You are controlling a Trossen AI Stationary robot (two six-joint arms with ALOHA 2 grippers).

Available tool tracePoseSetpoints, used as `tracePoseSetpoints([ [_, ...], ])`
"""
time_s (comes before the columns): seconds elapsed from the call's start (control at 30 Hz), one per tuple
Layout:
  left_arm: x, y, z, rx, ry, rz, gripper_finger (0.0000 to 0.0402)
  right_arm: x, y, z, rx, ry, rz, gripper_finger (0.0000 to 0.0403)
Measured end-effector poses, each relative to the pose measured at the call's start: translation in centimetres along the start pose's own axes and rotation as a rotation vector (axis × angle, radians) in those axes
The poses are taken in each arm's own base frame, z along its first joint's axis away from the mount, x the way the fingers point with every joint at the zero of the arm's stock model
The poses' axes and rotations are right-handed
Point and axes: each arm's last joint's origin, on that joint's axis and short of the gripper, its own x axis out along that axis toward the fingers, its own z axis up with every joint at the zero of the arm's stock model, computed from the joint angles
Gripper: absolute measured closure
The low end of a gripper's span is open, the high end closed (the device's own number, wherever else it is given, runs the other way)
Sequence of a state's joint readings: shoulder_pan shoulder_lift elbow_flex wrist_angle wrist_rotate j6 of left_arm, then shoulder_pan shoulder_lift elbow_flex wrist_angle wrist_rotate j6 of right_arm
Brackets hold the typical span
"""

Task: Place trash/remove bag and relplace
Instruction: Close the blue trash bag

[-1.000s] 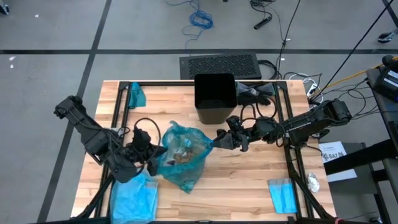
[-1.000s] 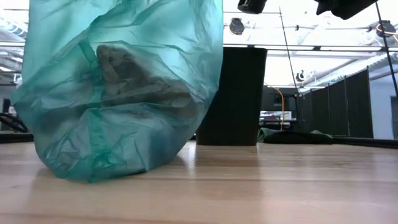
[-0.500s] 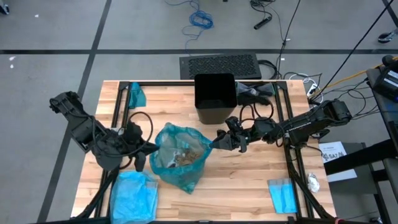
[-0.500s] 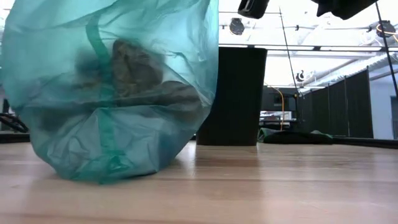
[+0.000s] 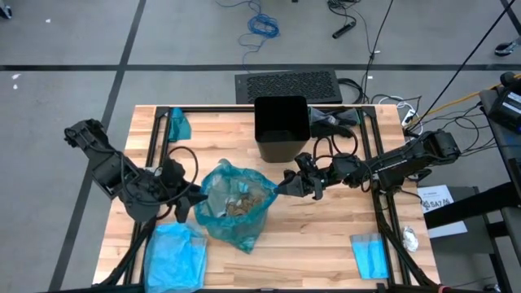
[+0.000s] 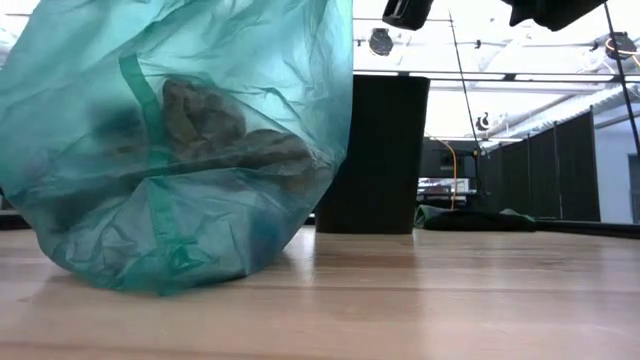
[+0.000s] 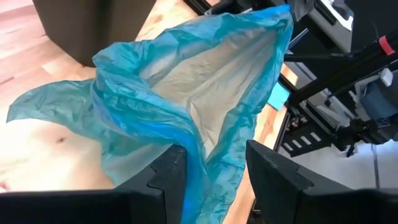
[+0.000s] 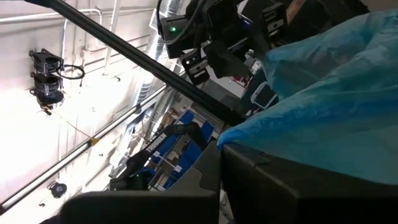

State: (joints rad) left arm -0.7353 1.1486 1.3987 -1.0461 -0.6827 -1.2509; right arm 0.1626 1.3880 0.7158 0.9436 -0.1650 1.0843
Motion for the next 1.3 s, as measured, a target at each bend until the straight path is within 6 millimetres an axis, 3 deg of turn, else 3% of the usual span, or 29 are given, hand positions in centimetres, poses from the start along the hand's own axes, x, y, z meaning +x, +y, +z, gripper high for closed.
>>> tracePoseSetpoints([
  [0.27,-1.9,1.3,1.3,-0.043,-0.022,-0.048,0.024,0.0,0.0,0.0,-0.003,0.0,0.001,0.0403],
  [0.43,-2.2,2.3,1.1,-0.032,0.016,0.014,0.0255,0.0,0.0,0.0,-0.008,0.0,0.002,0.0403],
  [0.6,-2.1,2.6,0.9,-0.017,0.02,0.05,0.0301,0.0,0.2,0.1,-0.015,-0.009,0.017,0.0403],
  [0.77,-2.8,1.4,2.0,0.048,-0.073,-0.098,0.0389,0.0,0.1,0.1,-0.021,-0.007,0.014,0.0403],
  [0.9,-3.2,0.8,2.5,0.092,-0.087,-0.182,0.0398,0.0,0.0,0.2,-0.026,-0.009,0.01,0.0403],
  [1.3,-3.0,5.2,0.3,-0.09,0.212,0.215,0.0395,0.0,-0.1,0.1,-0.022,-0.001,-0.007,0.0403],
])
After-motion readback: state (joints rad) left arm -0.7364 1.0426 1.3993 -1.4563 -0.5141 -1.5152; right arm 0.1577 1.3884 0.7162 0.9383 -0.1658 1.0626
